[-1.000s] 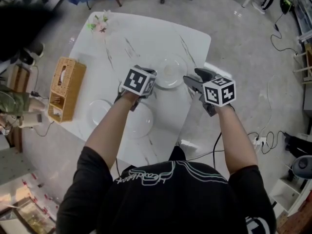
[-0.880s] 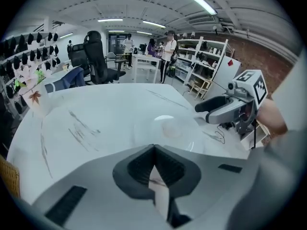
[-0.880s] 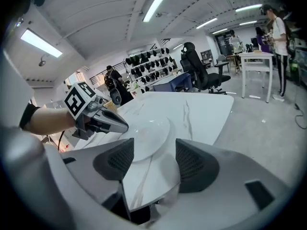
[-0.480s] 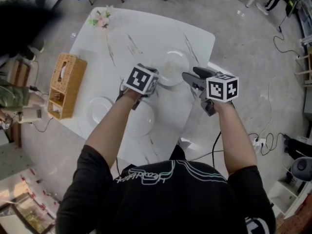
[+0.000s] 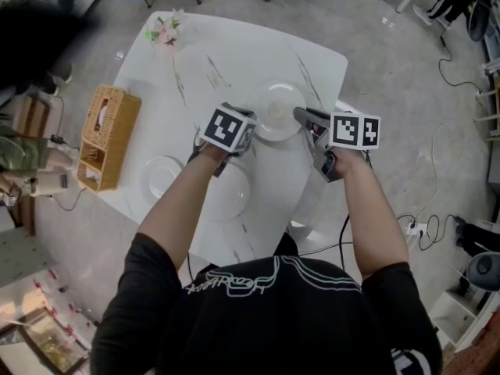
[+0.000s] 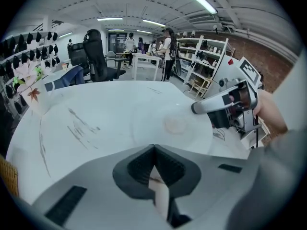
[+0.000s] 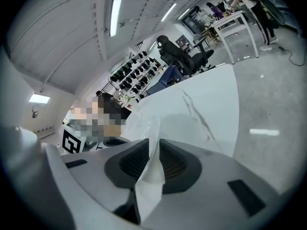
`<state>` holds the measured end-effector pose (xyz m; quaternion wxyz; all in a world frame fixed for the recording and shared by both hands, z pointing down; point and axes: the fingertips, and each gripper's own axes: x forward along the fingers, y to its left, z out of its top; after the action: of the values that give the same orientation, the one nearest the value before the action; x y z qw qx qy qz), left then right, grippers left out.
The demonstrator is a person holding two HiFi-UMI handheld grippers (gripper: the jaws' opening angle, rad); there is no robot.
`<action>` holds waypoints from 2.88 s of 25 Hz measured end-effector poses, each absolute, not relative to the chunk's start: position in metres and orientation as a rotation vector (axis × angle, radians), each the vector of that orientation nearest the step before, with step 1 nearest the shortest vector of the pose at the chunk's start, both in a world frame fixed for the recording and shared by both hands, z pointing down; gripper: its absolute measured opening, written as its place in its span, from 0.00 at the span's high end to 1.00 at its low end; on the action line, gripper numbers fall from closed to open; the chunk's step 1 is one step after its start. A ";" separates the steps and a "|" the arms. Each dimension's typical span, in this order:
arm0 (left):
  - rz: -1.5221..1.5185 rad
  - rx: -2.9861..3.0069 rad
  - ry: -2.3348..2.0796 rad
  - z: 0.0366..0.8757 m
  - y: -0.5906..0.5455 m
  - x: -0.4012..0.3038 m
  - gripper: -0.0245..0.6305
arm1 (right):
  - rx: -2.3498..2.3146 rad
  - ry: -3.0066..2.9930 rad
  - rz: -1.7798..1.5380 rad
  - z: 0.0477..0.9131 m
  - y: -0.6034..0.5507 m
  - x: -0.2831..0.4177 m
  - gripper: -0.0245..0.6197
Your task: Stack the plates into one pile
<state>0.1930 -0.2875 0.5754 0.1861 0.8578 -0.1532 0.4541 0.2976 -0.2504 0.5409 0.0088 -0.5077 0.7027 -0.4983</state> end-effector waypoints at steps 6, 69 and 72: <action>1.284 2.422 -0.455 0.574 -0.287 0.192 0.93 | -1.568 2.107 -1.576 0.541 -0.248 0.298 0.86; 0.449 2.148 -1.229 0.461 -0.064 -0.115 0.93 | -1.246 2.442 -1.645 0.521 -0.134 0.073 0.90; 0.459 2.148 -1.220 0.465 -0.069 -0.115 0.93 | -1.289 2.503 -1.603 0.523 -0.137 0.074 0.90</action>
<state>-0.1153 -0.0691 0.4648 0.3092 0.8130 -0.4618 0.1736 0.0744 -0.1373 0.5227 -0.0493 -0.3974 0.7717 -0.4941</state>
